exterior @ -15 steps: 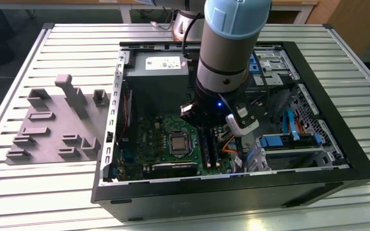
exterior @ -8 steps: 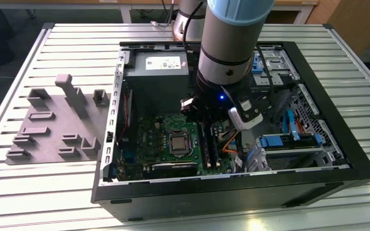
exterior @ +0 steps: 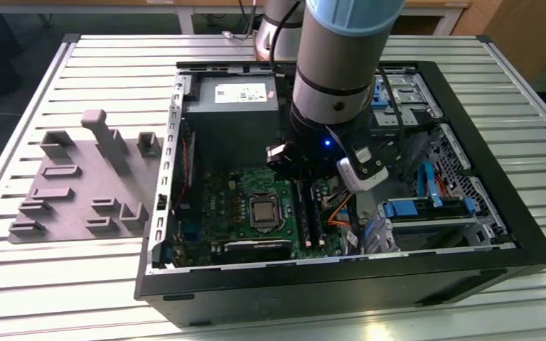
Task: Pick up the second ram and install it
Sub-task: 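Press down the second ram until it locks into place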
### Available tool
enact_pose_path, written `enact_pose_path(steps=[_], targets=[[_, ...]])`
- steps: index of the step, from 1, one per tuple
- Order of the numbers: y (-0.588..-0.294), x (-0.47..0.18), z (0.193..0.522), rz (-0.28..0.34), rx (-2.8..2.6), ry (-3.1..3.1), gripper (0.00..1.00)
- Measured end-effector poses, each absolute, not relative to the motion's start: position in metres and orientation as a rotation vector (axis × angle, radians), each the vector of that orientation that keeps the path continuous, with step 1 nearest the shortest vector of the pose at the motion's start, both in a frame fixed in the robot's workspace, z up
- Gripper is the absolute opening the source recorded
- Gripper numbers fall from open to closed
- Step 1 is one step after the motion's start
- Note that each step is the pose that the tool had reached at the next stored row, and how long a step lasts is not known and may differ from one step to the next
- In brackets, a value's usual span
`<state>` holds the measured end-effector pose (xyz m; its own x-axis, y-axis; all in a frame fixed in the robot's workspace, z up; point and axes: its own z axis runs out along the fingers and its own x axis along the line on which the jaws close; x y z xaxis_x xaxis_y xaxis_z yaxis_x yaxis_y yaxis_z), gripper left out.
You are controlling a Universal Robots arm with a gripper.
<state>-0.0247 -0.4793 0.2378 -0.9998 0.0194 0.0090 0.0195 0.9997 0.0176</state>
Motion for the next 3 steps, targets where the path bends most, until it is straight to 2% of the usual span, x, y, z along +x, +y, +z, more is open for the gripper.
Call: enact_pose_path(steps=[3], targets=[[-0.4793, -0.0247, 0.2384, -0.028, -0.03, -3.132, 0.11]])
